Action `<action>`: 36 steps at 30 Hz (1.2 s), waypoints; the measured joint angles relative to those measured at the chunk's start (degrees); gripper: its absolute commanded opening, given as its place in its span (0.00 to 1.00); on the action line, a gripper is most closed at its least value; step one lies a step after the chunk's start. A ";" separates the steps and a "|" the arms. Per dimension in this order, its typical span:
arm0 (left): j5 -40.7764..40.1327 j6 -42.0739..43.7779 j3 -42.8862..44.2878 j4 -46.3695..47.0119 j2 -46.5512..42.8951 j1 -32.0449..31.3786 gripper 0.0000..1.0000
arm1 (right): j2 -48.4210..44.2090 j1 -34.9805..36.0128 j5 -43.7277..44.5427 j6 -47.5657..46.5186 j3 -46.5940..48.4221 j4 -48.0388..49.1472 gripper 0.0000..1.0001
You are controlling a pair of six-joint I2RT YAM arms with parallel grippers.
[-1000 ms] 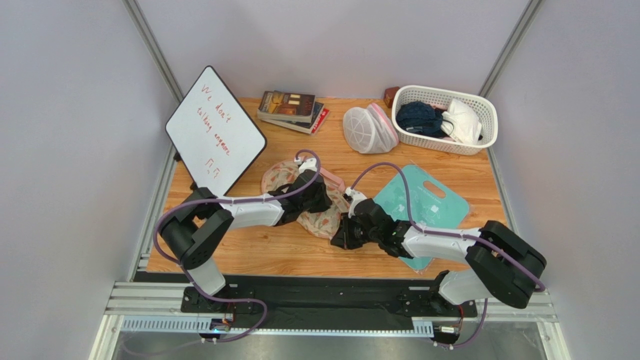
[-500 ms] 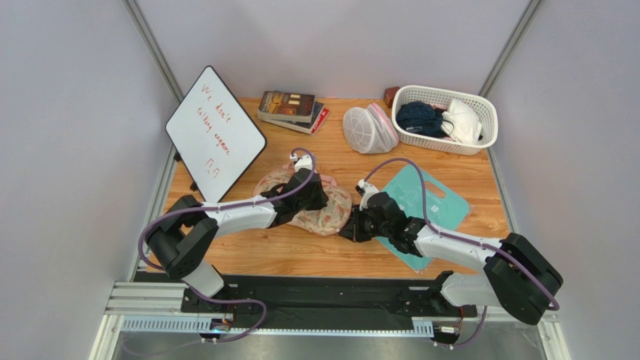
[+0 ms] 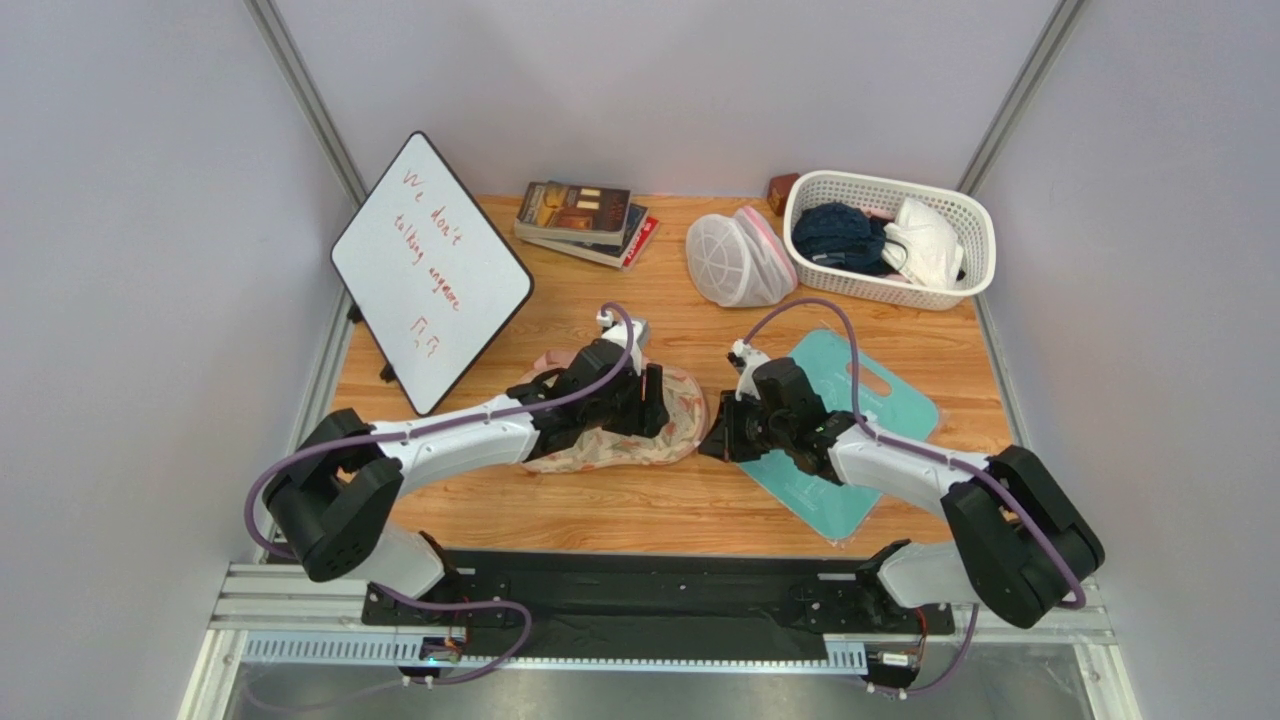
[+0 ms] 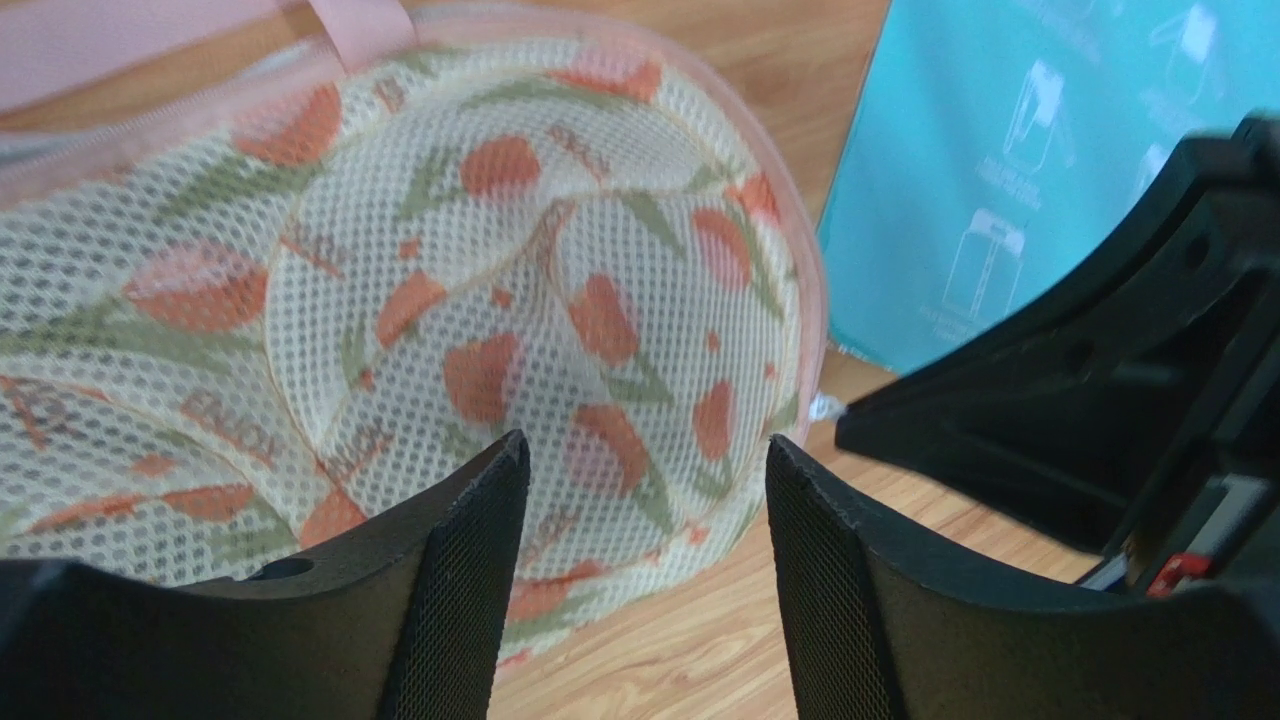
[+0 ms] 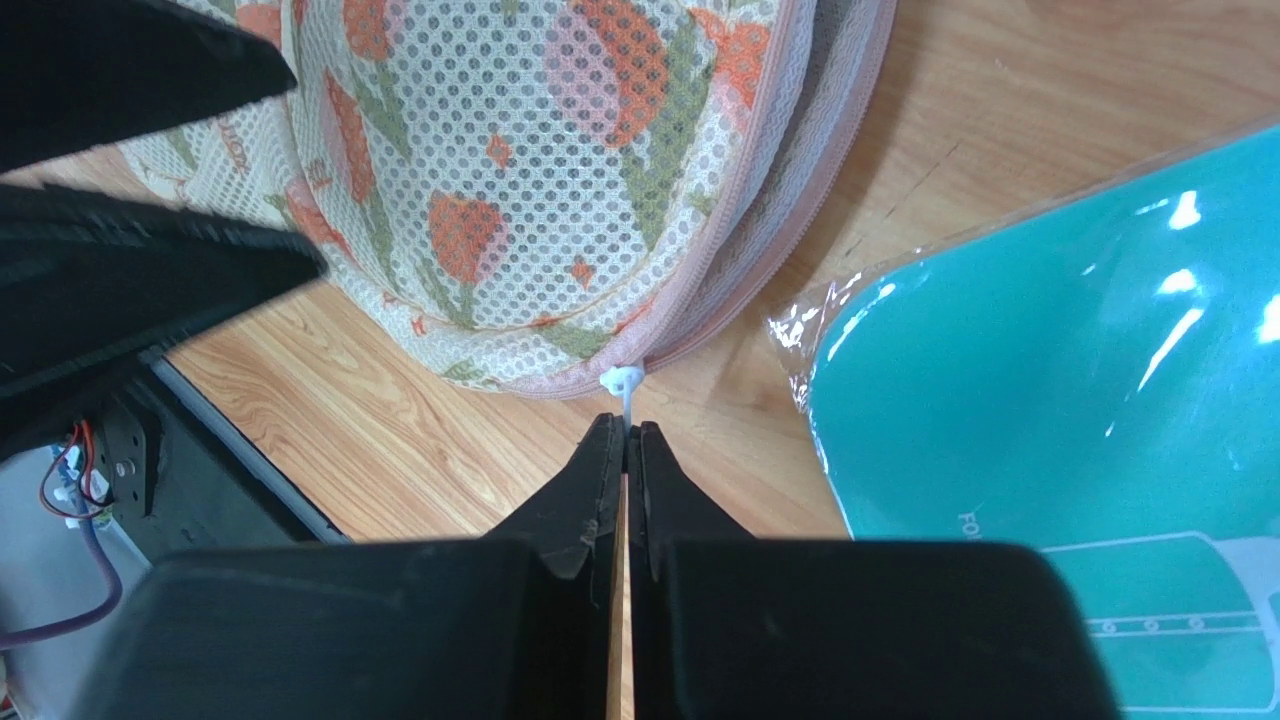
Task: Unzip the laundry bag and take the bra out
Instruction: Unzip the laundry bag at the center of the board.
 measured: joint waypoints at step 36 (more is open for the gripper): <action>3.13 0.70 2.69 5.81 14.32 -0.48 0.00 | -1.66 -0.20 4.24 -1.07 -2.69 0.52 0.00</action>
